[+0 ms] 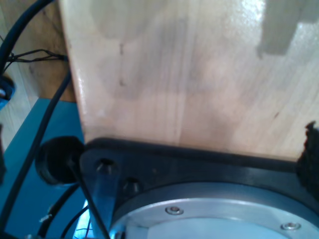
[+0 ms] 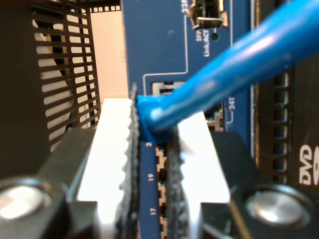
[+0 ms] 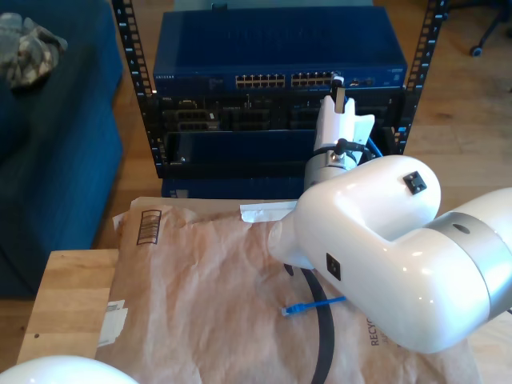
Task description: Grab the cable and plug it in
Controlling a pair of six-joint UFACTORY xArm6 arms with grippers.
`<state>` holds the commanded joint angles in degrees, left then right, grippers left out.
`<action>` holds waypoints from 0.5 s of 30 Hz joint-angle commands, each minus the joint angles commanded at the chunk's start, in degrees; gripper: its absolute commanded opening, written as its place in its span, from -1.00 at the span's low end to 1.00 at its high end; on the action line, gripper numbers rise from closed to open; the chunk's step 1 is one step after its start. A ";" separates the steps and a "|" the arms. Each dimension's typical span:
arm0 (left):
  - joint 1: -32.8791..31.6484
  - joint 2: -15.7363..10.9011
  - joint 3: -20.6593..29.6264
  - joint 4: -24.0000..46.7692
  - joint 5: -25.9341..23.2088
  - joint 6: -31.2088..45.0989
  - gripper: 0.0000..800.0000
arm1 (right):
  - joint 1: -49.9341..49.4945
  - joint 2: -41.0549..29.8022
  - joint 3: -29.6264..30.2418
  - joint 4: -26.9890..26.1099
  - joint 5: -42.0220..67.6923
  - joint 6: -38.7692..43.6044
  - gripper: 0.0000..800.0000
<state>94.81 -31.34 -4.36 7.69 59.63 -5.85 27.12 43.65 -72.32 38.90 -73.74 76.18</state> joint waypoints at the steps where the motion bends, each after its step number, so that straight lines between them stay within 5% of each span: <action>1: 0.00 0.00 0.09 0.00 -0.09 0.00 1.00 | -0.09 0.00 0.00 0.00 0.00 0.00 -1.00; 15: 0.00 0.00 0.00 0.00 0.00 0.00 1.00 | -0.18 0.35 0.00 0.00 0.00 0.00 -1.00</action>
<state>94.81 -31.34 -4.36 7.69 59.63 -5.85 26.95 44.00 -72.32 38.90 -73.74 76.18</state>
